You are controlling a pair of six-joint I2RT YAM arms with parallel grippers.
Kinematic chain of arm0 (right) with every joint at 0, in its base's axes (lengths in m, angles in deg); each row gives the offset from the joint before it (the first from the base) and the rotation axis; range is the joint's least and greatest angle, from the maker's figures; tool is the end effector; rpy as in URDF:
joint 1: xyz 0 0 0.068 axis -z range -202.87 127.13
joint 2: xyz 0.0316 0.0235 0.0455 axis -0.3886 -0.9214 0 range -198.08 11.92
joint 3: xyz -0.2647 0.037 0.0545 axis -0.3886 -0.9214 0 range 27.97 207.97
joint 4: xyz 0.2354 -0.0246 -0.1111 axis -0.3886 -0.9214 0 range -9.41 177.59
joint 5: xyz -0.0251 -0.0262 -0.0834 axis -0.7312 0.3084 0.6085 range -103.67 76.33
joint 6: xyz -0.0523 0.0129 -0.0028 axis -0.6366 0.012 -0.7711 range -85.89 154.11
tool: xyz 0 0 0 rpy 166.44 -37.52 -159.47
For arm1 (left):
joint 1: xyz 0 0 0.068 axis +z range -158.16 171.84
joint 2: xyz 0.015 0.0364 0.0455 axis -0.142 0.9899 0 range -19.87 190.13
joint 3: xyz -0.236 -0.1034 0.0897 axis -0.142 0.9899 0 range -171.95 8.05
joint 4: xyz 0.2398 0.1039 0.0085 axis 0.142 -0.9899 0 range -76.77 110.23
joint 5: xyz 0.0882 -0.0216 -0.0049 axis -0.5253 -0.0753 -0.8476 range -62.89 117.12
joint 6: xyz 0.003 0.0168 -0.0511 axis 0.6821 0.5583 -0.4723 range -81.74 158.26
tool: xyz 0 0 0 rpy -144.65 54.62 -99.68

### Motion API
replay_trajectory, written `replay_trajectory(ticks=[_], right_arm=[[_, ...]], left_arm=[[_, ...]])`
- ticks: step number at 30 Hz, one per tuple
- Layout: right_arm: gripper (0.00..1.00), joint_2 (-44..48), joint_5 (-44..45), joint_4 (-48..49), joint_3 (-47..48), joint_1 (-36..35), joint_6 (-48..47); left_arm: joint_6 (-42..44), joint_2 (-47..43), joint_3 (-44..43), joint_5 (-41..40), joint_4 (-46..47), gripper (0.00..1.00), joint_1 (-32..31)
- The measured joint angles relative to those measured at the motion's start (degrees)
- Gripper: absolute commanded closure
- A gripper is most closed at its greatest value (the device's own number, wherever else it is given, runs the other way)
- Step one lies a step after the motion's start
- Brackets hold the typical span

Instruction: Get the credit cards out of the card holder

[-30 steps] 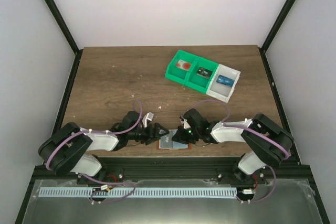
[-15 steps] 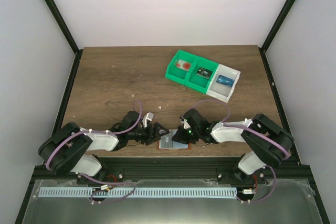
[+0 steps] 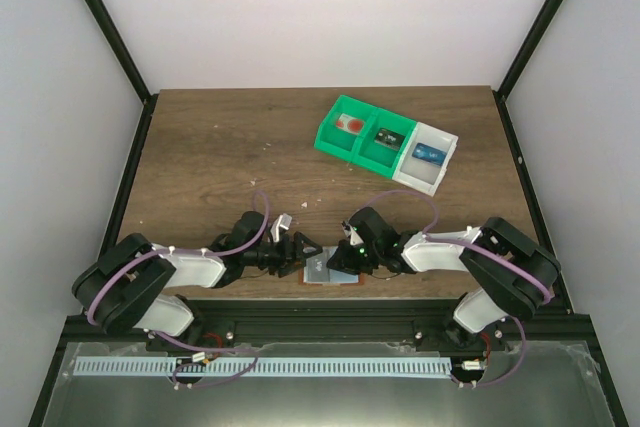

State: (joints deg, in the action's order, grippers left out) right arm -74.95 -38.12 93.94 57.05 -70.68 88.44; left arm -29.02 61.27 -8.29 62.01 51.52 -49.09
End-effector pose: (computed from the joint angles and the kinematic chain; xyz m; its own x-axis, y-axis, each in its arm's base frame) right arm 0.1591 0.1976 0.1184 -0.9949 0.0034 -0.1005 -0.0678 0.7157 0.6951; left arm 0.1559 -0.1621 0.1213 -0.9891 -0.1437 -0.0307 -0.0380 0.4522 -0.8911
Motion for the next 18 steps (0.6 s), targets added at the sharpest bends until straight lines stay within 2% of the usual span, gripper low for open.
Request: replay_trajectory(ticks=[18], right_arm=[[0.89,0.5,0.1,0.4,-0.3,0.0,0.0]], left_arm=[[-1.3,-3.0,-1.6,1.9,3.0,0.16,-1.0]])
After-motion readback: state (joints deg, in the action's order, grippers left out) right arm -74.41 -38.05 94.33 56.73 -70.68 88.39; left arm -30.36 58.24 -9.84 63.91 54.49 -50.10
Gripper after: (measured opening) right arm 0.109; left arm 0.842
